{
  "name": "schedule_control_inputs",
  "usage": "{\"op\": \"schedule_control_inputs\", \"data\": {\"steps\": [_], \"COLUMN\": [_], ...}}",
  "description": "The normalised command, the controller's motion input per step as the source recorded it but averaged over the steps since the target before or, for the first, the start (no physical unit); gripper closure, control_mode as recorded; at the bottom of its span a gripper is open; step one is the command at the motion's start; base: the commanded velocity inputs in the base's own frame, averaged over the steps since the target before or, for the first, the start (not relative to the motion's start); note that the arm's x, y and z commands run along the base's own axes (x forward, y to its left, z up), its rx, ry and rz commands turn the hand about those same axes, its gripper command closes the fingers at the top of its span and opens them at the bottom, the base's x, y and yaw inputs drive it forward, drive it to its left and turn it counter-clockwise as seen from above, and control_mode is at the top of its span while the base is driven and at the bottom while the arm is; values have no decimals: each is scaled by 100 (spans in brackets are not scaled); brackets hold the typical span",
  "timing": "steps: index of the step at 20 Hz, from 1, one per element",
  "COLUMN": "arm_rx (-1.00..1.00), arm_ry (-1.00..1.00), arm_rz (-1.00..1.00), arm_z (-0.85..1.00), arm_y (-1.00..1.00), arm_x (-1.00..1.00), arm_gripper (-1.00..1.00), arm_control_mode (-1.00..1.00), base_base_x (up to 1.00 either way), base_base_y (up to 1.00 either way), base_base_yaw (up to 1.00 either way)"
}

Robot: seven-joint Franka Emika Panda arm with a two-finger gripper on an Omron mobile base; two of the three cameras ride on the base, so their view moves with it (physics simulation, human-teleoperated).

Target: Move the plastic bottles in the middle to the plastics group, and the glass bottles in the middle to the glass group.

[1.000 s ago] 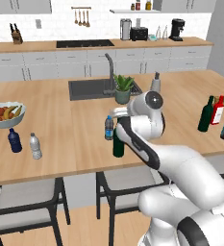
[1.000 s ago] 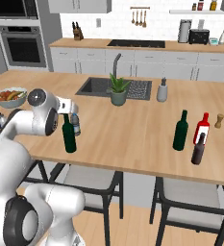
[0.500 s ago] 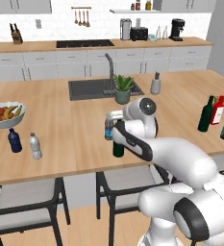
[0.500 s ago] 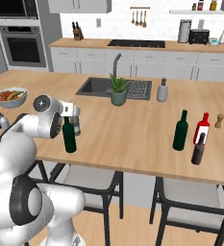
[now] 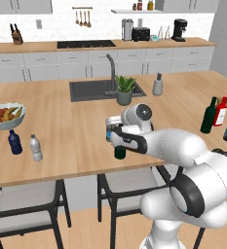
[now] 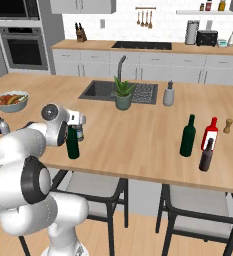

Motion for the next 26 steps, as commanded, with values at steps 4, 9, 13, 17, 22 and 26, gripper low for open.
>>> {"op": "schedule_control_inputs", "data": {"steps": [4, 9, 13, 17, 22, 26], "arm_rx": [0, 0, 0, 0, 0, 0], "arm_ry": [0, 0, 0, 0, 0, 0], "arm_rz": [0, 0, 0, 0, 0, 0], "arm_z": [-15, -7, 0, 0, 0, 0], "arm_y": [8, 8, 0, 0, 0, 0], "arm_x": [26, 7, 0, 0, 0, 0], "arm_gripper": [-100, -100, -100, -100, 100, 100], "arm_control_mode": [-100, -100, -100, -100, -100, -100], "base_base_x": [0, 0, 0, 0, 0, 0], "base_base_y": [0, 0, 0, 0, 0, 0], "base_base_yaw": [0, 0, 0, 0, 0, 0]}}
